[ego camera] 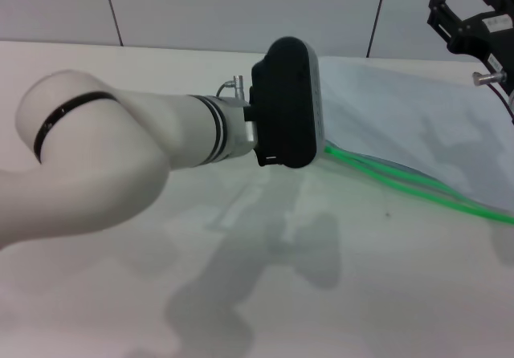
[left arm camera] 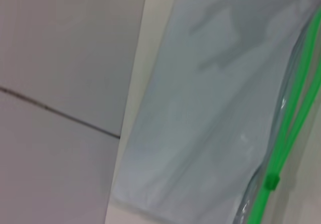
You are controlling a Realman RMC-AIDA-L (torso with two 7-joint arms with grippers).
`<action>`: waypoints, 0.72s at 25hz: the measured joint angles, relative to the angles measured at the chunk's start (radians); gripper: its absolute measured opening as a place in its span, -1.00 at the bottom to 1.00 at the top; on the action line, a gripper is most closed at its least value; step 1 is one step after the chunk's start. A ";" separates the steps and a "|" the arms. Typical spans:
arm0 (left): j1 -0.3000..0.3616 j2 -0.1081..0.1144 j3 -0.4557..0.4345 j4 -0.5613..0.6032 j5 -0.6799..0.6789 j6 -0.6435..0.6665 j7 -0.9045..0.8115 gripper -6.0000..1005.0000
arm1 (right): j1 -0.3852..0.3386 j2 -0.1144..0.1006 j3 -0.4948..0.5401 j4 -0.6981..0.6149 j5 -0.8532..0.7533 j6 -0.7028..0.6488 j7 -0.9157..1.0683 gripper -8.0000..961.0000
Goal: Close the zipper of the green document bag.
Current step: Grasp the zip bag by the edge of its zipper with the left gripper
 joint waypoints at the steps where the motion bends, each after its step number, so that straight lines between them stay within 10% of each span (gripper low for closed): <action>1: 0.000 0.000 0.009 -0.009 0.000 -0.019 0.005 0.44 | 0.001 0.000 -0.001 0.000 0.000 -0.001 0.001 0.65; 18: 0.006 -0.002 0.070 -0.180 0.001 -0.265 0.104 0.43 | 0.003 0.001 -0.001 0.001 0.000 -0.003 0.002 0.65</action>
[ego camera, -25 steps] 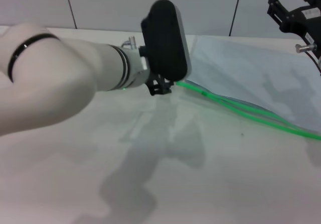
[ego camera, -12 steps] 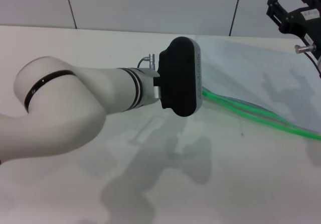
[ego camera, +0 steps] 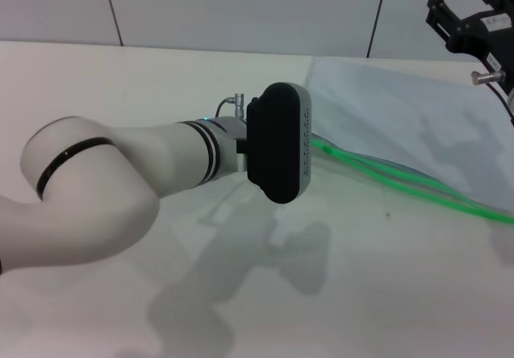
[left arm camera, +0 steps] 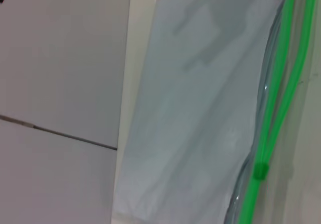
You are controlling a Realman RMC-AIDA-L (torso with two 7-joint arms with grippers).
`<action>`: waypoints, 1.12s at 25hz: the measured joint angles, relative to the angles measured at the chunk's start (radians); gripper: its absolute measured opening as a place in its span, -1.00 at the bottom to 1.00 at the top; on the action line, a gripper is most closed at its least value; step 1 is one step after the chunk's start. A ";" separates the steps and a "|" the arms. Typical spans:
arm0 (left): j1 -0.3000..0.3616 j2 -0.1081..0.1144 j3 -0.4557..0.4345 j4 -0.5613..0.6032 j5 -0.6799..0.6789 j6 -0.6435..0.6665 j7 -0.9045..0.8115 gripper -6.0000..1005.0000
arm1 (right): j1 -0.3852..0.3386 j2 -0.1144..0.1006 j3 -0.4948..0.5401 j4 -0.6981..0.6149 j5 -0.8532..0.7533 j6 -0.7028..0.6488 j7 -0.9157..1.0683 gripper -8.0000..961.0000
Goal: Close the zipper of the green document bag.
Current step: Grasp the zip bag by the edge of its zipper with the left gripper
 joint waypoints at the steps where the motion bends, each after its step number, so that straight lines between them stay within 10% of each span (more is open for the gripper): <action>1: 0.000 0.000 0.004 -0.009 0.000 -0.020 0.002 0.43 | 0.000 0.000 0.000 0.000 0.000 0.000 0.000 0.65; 28: -0.035 -0.005 0.021 -0.138 -0.025 -0.211 0.035 0.42 | 0.004 0.002 -0.008 -0.007 0.000 -0.002 0.000 0.65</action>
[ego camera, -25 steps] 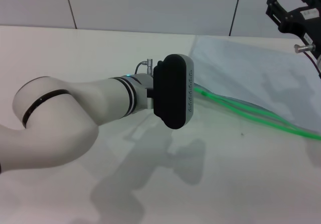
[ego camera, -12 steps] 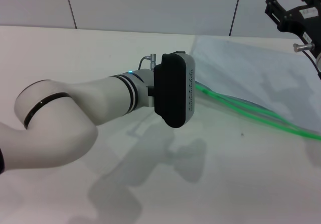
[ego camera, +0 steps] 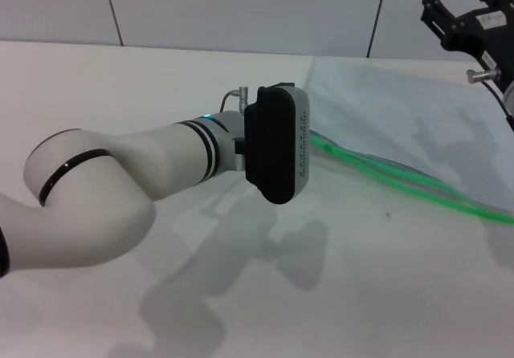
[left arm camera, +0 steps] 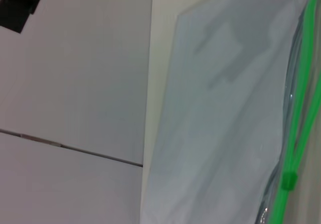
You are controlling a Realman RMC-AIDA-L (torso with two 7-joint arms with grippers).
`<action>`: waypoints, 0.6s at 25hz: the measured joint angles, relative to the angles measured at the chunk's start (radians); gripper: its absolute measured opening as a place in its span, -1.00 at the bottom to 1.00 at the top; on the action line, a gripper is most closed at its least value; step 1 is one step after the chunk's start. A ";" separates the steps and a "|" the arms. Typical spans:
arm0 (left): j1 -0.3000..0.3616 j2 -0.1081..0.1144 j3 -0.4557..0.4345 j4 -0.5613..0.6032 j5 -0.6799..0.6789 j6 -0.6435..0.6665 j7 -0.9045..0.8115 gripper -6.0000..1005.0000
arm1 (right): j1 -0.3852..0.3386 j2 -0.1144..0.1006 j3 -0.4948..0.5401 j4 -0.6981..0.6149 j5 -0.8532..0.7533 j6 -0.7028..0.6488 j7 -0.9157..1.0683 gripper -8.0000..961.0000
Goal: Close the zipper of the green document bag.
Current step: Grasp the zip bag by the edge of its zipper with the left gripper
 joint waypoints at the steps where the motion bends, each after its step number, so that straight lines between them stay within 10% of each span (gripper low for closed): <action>1: -0.001 0.000 0.000 -0.003 -0.001 0.000 -0.002 0.42 | 0.000 0.000 -0.003 -0.001 0.000 -0.001 0.000 0.65; 15: -0.025 0.000 0.040 -0.055 -0.054 -0.052 -0.008 0.42 | 0.000 0.001 -0.009 -0.002 -0.001 -0.007 0.000 0.65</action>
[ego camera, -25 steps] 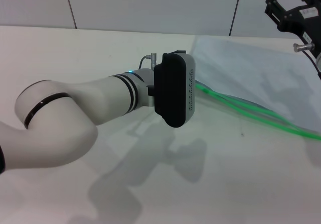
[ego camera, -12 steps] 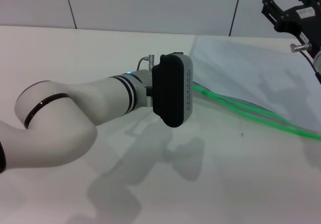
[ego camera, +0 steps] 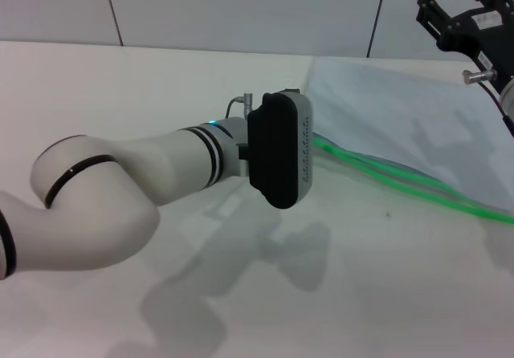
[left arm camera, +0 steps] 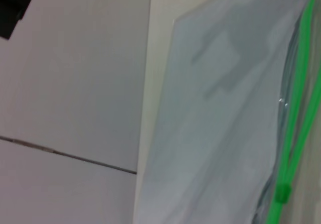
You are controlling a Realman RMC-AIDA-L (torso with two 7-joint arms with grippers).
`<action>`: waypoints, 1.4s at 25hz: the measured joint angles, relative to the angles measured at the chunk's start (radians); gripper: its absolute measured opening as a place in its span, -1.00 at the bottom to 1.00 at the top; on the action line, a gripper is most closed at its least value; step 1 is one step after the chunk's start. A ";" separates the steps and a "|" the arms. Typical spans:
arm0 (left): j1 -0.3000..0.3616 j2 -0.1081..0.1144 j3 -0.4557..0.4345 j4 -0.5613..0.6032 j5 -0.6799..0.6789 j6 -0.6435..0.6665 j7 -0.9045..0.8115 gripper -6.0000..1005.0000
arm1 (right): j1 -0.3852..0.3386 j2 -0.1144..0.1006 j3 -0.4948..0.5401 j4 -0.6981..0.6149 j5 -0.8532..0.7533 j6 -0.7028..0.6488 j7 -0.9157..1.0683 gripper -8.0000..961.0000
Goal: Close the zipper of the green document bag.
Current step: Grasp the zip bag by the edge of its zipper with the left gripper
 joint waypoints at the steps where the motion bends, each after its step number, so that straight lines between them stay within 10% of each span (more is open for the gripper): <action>1: -0.006 0.000 0.006 -0.003 -0.012 -0.003 0.000 0.42 | 0.000 0.000 0.000 0.000 0.000 0.000 0.000 0.65; 35: -0.069 0.000 0.103 -0.097 -0.050 -0.074 0.009 0.41 | 0.003 0.000 -0.001 -0.003 0.001 -0.009 0.000 0.65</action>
